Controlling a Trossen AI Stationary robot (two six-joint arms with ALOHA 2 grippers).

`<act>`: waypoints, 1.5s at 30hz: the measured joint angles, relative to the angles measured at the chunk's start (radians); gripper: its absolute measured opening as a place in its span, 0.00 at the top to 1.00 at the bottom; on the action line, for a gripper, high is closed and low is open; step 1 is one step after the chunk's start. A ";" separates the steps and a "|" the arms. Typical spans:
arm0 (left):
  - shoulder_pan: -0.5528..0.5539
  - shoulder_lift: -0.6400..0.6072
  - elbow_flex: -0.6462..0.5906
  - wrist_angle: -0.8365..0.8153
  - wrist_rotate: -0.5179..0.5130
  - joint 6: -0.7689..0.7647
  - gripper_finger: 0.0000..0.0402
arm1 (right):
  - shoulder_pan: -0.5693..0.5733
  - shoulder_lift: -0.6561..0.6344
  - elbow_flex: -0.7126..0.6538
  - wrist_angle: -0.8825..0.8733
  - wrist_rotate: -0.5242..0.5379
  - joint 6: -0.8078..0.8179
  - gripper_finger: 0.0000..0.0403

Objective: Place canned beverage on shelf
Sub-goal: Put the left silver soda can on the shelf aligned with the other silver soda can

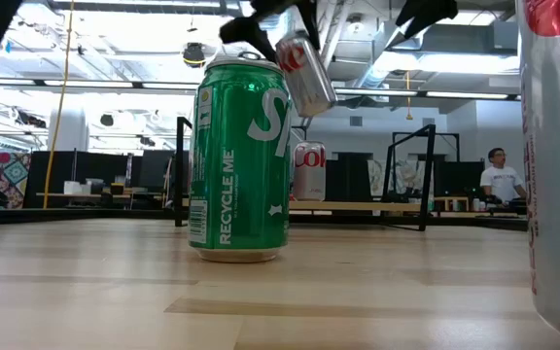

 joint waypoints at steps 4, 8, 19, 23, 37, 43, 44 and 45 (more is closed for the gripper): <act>0.039 0.082 0.067 -0.001 -0.012 0.019 0.27 | 0.000 0.000 0.000 -0.006 0.002 0.015 0.35; 0.073 0.152 0.100 -0.008 0.003 0.013 0.27 | 0.000 0.000 0.000 -0.007 0.002 0.015 0.35; 0.124 0.190 0.106 -0.006 -0.040 -0.037 0.27 | 0.000 0.000 0.000 -0.006 0.008 0.016 0.35; 0.137 0.195 0.107 -0.013 -0.023 -0.021 0.27 | 0.000 0.000 0.000 -0.006 0.021 0.018 0.35; 0.128 0.254 0.106 -0.059 0.057 0.032 0.27 | 0.000 0.001 0.000 -0.007 0.023 0.018 0.35; 0.124 0.254 0.106 -0.061 0.046 0.055 0.27 | 0.000 0.001 0.000 -0.007 0.023 0.018 0.35; 0.125 0.254 0.106 -0.062 0.046 0.065 0.27 | 0.000 0.001 0.000 -0.007 0.023 0.018 0.35; 0.125 0.254 0.106 -0.061 0.047 0.077 0.27 | 0.000 0.001 0.000 -0.007 0.023 0.018 0.35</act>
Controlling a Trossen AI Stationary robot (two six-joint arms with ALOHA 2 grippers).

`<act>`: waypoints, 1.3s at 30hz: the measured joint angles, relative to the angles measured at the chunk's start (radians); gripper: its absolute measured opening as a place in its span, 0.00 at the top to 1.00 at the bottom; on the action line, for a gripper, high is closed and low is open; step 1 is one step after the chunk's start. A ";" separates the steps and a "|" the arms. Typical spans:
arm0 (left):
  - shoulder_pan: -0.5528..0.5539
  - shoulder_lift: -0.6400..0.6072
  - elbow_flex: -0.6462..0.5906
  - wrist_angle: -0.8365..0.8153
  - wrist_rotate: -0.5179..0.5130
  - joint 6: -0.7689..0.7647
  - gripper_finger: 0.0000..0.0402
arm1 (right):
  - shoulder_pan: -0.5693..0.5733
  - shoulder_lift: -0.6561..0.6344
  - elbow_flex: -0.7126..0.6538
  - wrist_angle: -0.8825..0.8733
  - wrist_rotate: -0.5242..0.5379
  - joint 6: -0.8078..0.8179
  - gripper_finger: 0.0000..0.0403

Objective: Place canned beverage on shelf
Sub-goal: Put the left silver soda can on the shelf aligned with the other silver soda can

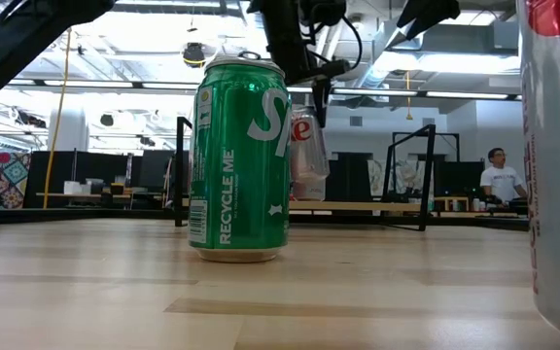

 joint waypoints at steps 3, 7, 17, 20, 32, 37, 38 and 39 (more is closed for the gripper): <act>0.000 0.000 0.000 0.006 -0.003 0.022 0.27 | 0.000 0.000 0.000 -0.001 0.000 0.000 0.35; -0.002 0.000 0.000 0.007 -0.019 0.023 0.25 | 0.000 0.000 0.000 -0.001 0.000 -0.002 0.35; -0.001 -0.005 0.000 0.015 -0.033 0.044 0.16 | 0.000 0.000 0.000 -0.003 0.000 -0.003 0.35; 0.000 -0.005 0.000 0.022 -0.035 0.043 0.16 | 0.000 0.000 0.000 -0.004 -0.001 -0.003 0.35; -0.012 -0.028 0.012 0.106 0.138 0.056 0.15 | 0.025 0.000 -0.003 -0.132 -0.008 0.116 0.35; -0.039 -0.079 0.126 0.057 0.158 0.149 0.15 | 0.043 -0.017 -0.125 -0.089 -0.002 0.351 0.35; -0.049 -0.093 0.151 0.046 0.144 0.171 0.15 | 0.053 -0.023 -0.165 -0.055 -0.003 0.389 0.35; -0.057 -0.120 0.153 0.050 0.121 0.193 0.15 | 0.065 -0.028 -0.208 -0.010 -0.001 0.420 0.35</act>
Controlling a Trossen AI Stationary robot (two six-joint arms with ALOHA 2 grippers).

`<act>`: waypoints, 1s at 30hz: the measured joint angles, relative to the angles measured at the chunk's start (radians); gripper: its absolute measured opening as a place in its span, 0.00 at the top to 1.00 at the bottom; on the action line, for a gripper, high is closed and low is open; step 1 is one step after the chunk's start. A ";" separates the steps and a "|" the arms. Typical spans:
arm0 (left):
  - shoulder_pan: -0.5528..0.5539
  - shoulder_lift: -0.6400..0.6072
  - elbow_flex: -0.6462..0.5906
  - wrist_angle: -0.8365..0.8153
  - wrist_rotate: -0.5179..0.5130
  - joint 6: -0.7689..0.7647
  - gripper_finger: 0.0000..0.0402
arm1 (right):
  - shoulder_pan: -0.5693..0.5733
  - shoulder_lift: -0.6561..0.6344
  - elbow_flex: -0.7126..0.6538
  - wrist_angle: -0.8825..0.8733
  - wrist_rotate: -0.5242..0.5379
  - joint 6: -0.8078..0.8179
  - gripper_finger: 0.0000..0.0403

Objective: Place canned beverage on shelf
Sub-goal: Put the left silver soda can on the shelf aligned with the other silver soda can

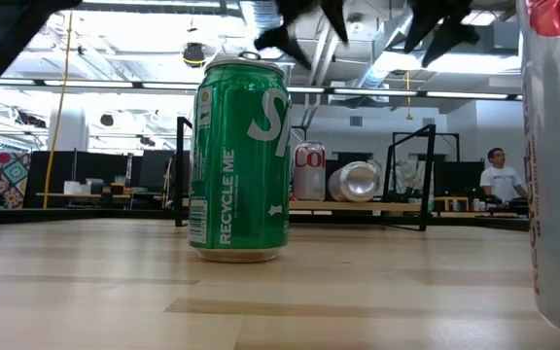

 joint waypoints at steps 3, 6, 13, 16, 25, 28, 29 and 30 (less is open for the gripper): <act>-0.020 -0.099 -0.027 0.014 -0.084 0.046 0.15 | 0.031 0.000 -0.128 0.162 -0.002 0.071 0.35; -0.038 -0.177 -0.028 -0.005 -0.199 0.089 0.15 | 0.038 0.021 -0.223 0.288 -0.004 0.138 0.35; -0.076 -0.270 -0.029 -0.055 -0.417 0.178 0.15 | 0.032 0.049 -0.255 0.310 0.004 0.166 0.35; -0.076 -0.285 -0.029 -0.081 -0.414 0.181 0.15 | 0.036 0.015 -0.254 0.313 0.007 0.181 0.35; -0.081 -0.294 -0.030 -0.125 -0.411 0.184 0.15 | 0.030 -0.102 -0.252 0.075 0.328 0.286 0.35; -0.080 -0.294 -0.030 -0.123 -0.412 0.184 0.15 | 0.000 -0.097 -0.252 -0.015 0.387 0.297 0.35; -0.081 -0.294 -0.030 -0.122 -0.412 0.184 0.15 | -0.011 -0.093 -0.252 -0.039 0.390 0.297 0.35; -0.081 -0.294 -0.030 -0.122 -0.412 0.184 0.15 | -0.021 -0.087 -0.252 -0.061 0.391 0.297 0.35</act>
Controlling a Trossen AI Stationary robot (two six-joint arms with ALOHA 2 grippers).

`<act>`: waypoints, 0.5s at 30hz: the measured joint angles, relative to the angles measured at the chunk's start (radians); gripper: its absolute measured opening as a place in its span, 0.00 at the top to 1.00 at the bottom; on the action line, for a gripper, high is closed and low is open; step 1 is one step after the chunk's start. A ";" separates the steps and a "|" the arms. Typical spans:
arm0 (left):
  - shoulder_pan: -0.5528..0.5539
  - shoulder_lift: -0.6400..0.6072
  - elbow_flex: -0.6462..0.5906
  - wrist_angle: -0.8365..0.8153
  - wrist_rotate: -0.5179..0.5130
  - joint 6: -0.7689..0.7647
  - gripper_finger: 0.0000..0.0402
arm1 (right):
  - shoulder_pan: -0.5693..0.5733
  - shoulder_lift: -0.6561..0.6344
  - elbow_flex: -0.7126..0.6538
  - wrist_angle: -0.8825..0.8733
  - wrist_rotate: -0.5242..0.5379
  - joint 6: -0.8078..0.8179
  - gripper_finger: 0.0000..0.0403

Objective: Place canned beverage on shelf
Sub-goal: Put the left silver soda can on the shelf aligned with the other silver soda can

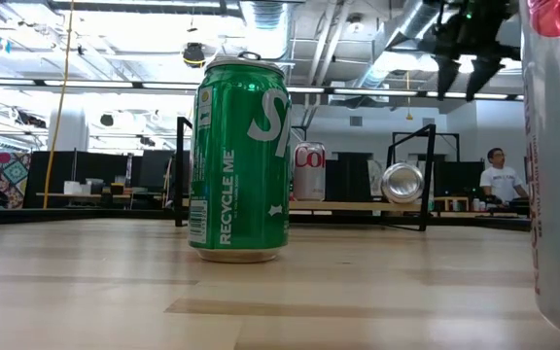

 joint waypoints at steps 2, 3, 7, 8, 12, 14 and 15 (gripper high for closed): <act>0.000 0.000 0.000 0.000 0.001 0.000 0.15 | -0.019 0.020 0.000 -0.024 0.000 0.000 0.35; 0.000 0.000 0.000 0.000 0.002 0.000 0.15 | -0.026 0.033 0.000 -0.024 0.000 0.000 0.35; -0.003 0.000 0.000 0.000 0.002 0.000 0.15 | -0.033 0.087 0.000 0.003 -0.020 -0.030 0.35; -0.006 0.000 0.000 0.000 0.002 -0.001 0.15 | -0.033 0.102 0.000 0.013 -0.034 -0.042 0.35; -0.019 0.000 0.000 0.000 0.006 0.001 0.15 | -0.027 0.169 0.000 0.060 -0.067 -0.082 0.35; -0.024 0.000 0.000 0.000 0.006 0.008 0.15 | -0.020 0.190 0.000 0.095 -0.093 -0.105 0.35; -0.027 0.000 0.000 0.000 0.006 0.013 0.15 | -0.019 0.197 0.000 0.117 -0.115 -0.120 0.35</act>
